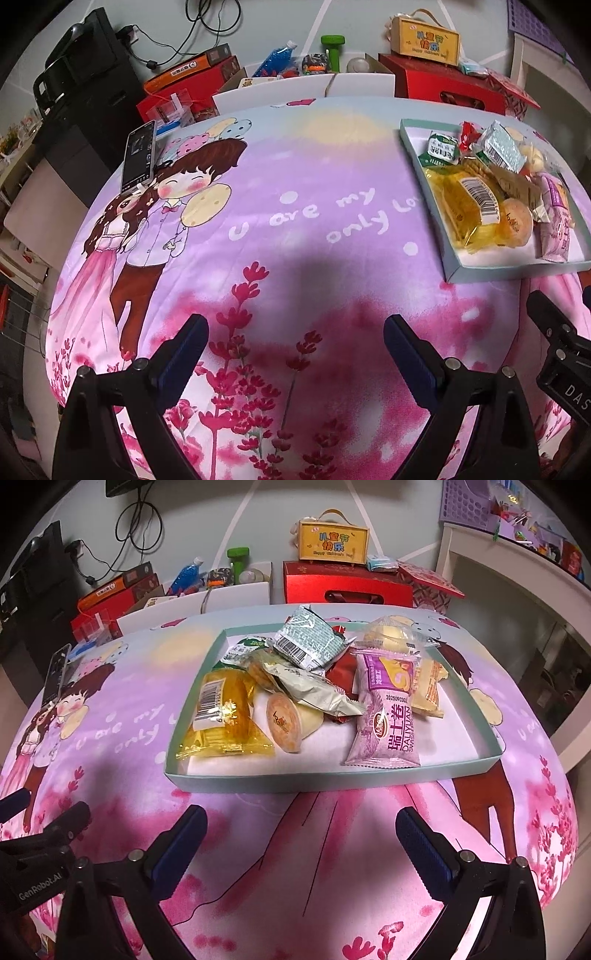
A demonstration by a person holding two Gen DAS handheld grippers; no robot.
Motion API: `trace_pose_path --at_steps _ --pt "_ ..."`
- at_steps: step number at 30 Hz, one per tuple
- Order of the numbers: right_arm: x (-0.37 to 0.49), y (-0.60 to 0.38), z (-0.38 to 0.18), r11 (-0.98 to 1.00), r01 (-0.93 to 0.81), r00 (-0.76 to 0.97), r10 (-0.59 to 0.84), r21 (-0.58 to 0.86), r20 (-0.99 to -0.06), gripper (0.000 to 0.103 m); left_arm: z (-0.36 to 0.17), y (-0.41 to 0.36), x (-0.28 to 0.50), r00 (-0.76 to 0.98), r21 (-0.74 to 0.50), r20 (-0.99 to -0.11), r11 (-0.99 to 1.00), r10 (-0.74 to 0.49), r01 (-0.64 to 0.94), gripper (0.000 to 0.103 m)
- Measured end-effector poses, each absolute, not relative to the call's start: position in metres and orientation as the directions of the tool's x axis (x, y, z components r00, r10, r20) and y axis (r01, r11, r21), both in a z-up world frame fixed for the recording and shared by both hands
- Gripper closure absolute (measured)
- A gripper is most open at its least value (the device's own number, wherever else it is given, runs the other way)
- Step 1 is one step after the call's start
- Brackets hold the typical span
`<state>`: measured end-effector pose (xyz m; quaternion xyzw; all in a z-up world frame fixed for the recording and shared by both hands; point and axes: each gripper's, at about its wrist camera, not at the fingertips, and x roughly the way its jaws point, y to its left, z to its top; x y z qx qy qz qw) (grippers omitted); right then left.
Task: Organize snacks
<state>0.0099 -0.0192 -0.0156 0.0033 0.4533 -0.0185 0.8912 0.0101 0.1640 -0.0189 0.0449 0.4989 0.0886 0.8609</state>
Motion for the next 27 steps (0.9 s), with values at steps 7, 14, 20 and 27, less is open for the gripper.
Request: trace_pose_path --at_steps 7,14,20,27 --pt "0.0108 -0.0165 -0.0146 1.0 0.023 0.595 -0.01 0.004 -0.804 0.0 -0.0175 0.1588 0.0111 0.492 0.186 -0.846 0.978 0.207 -0.091 0.007" --pt "0.0137 -0.014 -0.0189 1.0 0.021 0.582 -0.006 0.008 -0.813 0.0 -0.0185 0.1556 0.0136 0.487 0.209 -0.845 0.974 0.222 -0.082 0.007" --pt "0.0144 -0.0128 -0.0188 1.0 0.015 0.585 -0.01 -0.002 -0.811 0.0 -0.0207 0.1582 0.0144 0.473 0.21 -0.851 0.973 0.229 -0.093 0.007" --pt "0.0152 -0.0108 -0.0201 1.0 0.013 0.581 -0.016 -0.011 -0.814 0.0 -0.021 0.1605 0.0144 0.469 0.205 -0.853 0.973 0.231 -0.106 0.007"
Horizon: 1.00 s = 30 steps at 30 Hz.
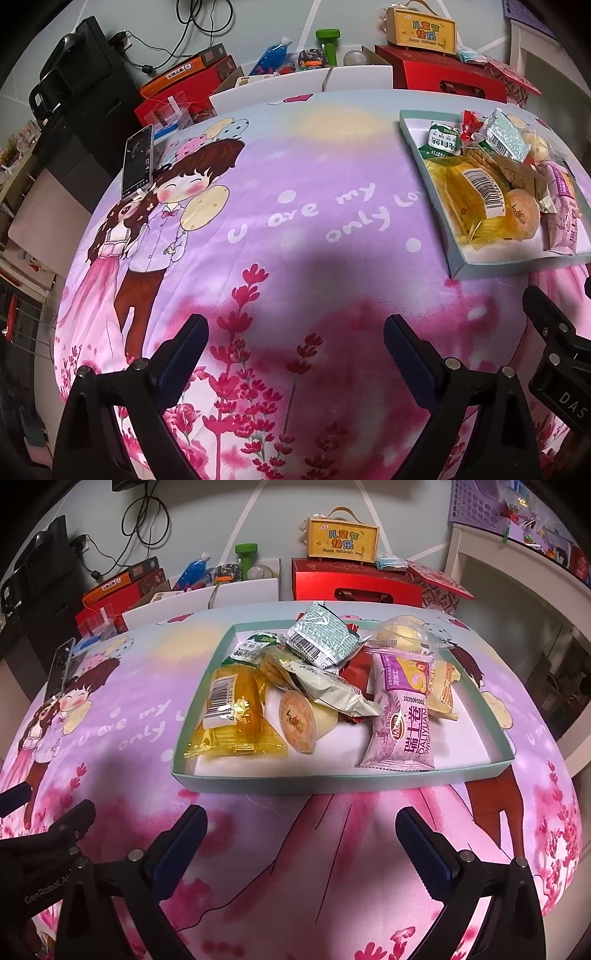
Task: Organize snacks
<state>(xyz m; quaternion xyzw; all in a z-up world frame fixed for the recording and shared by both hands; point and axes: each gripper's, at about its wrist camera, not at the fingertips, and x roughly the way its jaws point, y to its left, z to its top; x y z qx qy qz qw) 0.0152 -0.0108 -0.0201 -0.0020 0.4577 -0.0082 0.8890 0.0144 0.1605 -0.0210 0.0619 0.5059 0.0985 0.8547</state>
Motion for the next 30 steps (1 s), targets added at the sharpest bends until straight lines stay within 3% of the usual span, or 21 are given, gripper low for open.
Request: trace_pose_path --at_steps 30 --pt "0.0167 -0.0111 -0.0202 1.0 0.016 0.58 -0.022 -0.015 -0.814 0.0 -0.0258 0.1683 0.0172 0.436 0.194 -0.868 0.971 0.236 -0.141 0.007"
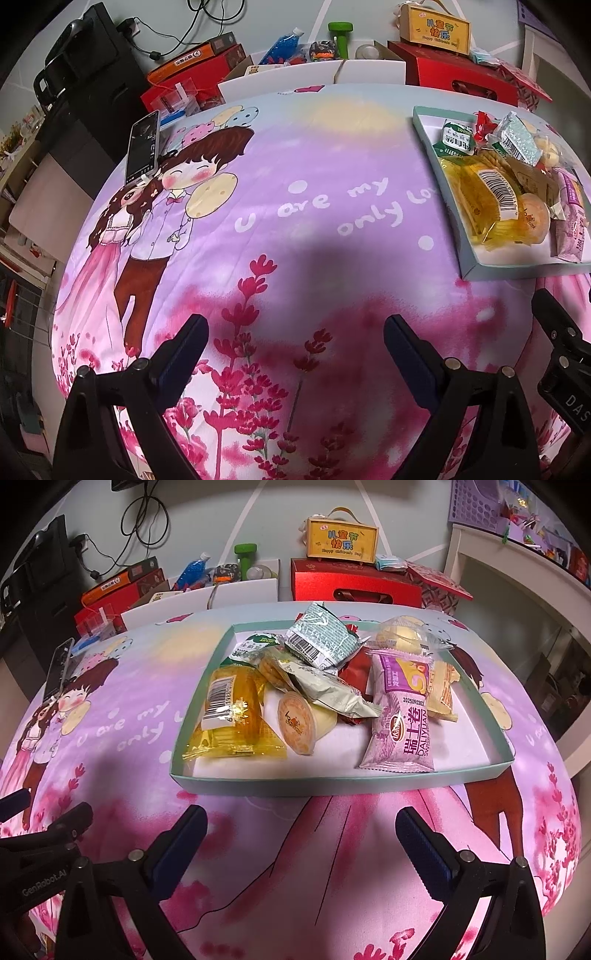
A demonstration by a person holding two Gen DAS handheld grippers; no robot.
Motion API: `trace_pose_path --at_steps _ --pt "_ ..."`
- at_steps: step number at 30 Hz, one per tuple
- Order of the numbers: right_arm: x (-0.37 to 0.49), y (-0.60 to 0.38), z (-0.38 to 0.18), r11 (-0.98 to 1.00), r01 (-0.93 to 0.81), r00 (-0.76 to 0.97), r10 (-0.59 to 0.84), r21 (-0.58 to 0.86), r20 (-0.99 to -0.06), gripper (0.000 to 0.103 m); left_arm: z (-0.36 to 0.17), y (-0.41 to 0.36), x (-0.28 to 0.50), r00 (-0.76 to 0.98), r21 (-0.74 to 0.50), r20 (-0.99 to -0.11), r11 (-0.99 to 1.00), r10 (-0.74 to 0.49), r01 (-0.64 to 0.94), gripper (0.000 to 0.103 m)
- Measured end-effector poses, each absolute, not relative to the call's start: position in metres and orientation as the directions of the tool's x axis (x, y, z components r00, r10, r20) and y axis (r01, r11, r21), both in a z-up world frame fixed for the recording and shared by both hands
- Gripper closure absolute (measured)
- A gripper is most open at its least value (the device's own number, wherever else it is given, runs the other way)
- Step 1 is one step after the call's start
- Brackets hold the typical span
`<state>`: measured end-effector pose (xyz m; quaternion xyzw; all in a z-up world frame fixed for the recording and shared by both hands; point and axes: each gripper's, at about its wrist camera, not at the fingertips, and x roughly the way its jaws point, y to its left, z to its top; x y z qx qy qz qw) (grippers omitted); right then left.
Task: Organize snacks
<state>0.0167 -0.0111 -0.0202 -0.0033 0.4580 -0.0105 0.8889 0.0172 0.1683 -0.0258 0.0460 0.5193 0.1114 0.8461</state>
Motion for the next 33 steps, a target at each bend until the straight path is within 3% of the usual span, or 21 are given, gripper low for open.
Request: trace_pose_path --at_steps 33 --pt "0.0153 -0.0142 -0.0206 1.0 0.016 0.589 -0.014 -0.006 -0.808 0.0 -0.0273 0.1738 0.0173 0.428 0.186 -0.873 0.971 0.235 -0.153 0.007"
